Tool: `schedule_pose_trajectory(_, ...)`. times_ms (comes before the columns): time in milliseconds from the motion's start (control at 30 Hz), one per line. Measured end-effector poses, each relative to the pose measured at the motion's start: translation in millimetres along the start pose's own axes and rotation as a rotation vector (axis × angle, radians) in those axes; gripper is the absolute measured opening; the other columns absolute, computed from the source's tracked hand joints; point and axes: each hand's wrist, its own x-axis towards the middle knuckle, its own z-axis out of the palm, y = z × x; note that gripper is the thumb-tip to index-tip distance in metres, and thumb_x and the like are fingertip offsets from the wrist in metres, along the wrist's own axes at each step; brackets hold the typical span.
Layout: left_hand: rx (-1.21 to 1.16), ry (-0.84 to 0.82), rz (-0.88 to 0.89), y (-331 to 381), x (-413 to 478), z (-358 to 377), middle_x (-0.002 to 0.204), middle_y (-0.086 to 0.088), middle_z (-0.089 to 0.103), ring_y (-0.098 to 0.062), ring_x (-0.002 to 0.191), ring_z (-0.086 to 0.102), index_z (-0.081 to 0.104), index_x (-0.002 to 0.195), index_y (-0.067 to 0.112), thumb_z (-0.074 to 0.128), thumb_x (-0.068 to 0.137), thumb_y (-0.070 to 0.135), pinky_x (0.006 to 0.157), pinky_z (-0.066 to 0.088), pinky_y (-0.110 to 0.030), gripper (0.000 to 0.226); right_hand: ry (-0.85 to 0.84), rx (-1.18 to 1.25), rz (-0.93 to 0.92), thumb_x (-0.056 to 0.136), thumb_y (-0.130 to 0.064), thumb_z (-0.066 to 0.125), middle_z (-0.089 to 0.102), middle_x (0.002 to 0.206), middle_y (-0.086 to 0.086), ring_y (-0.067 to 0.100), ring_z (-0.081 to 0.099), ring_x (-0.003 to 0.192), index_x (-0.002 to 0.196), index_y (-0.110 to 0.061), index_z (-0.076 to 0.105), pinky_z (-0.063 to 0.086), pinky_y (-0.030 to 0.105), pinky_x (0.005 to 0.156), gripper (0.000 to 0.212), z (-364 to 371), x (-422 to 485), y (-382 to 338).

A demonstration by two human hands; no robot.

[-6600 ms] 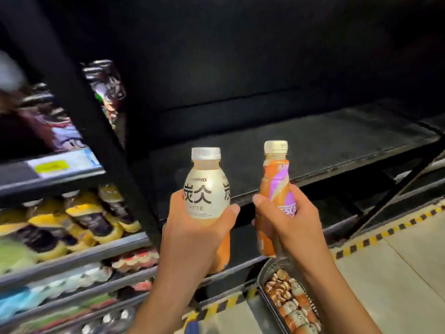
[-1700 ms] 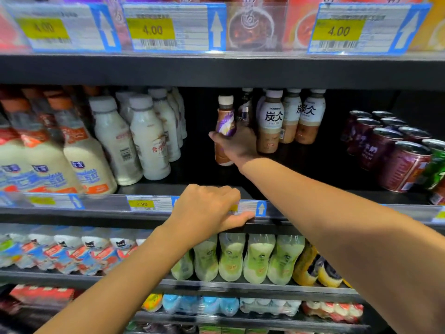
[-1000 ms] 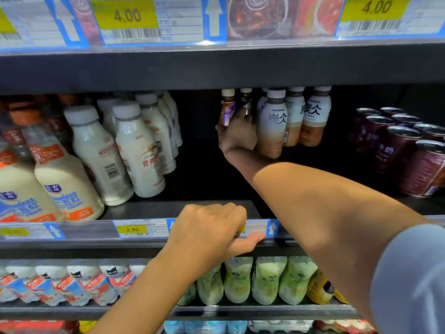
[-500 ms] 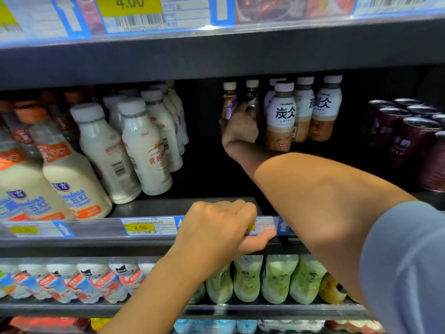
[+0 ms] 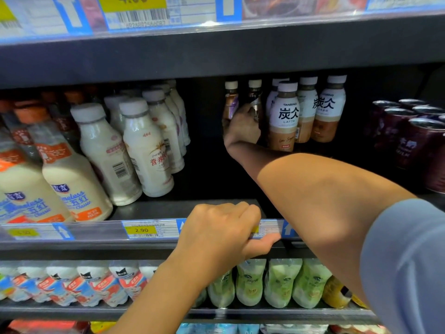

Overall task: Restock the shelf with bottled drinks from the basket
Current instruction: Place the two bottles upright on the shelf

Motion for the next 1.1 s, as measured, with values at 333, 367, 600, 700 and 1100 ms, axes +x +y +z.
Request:
schedule_pose_trajectory(333, -0.022, -0.001, 0.009, 0.1, 0.1, -0.4, 0.049, 0.004, 0.042, -0.016, 0.041, 0.043, 0.047, 0.059, 0.018, 0.067, 0.081, 0.058, 0.041, 0.017, -0.026, 0.049, -0.034, 0.005, 0.021, 0.102, -0.026, 0.046, 0.065, 0.123, 0.01, 0.029, 0.067, 0.109, 0.136, -0.008, 0.043, 0.052, 0.038, 0.082, 0.038, -5.0, -5.4, 2.9)
schedule_pose_trajectory(367, -0.023, -0.009, 0.014, -0.1, 0.3, -0.1, 0.049, 0.004, 0.043, -0.016, 0.041, 0.044, 0.048, 0.059, 0.018, 0.066, 0.081, 0.058, 0.04, 0.018, -0.026, 0.049, -0.049, 0.006, 0.026, 0.102, -0.026, 0.047, 0.066, 0.123, 0.01, 0.029, 0.067, 0.109, 0.136, -0.008, 0.043, 0.052, 0.038, 0.082, 0.039, -6.3, -5.6, 2.3)
schedule_pose_trajectory(600, -0.065, -0.084, 0.043, -3.0, 0.7, -3.5, 0.051, 0.004, 0.049, -0.017, 0.041, 0.05, 0.053, 0.063, 0.018, 0.059, 0.085, 0.06, 0.037, 0.03, -0.027, 0.049, -0.184, -0.003, -0.059, 0.099, -0.027, 0.053, 0.067, 0.123, 0.012, 0.032, 0.065, 0.114, 0.125, -0.008, 0.059, 0.052, 0.039, 0.088, 0.032, -40.2, -13.4, 11.0)
schedule_pose_trajectory(700, -0.082, -0.206, 0.033, -5.9, 5.5, -10.6, 0.053, 0.003, 0.051, -0.022, 0.042, 0.051, 0.048, 0.063, 0.021, 0.048, 0.089, 0.064, 0.041, 0.033, -0.027, 0.05, -0.249, 0.018, -0.129, 0.095, -0.037, 0.055, 0.071, 0.114, 0.013, 0.033, 0.068, 0.106, 0.112, -0.012, 0.069, 0.053, 0.036, 0.081, 0.034, -65.4, -22.6, 18.5)
schedule_pose_trajectory(1100, 0.061, -0.661, -0.085, 43.3, 89.2, -44.6, 0.095, -0.003, 0.059, -0.028, 0.088, 0.057, 0.052, 0.085, 0.027, 0.039, 0.099, 0.049, 0.068, 0.035, -0.033, 0.029, -0.437, -0.345, -0.491, 0.101, -0.036, 0.043, 0.063, 0.098, 0.007, 0.03, 0.061, 0.095, 0.096, -0.013, 0.063, 0.039, 0.035, 0.069, 0.031, -252.9, -129.5, 97.2)
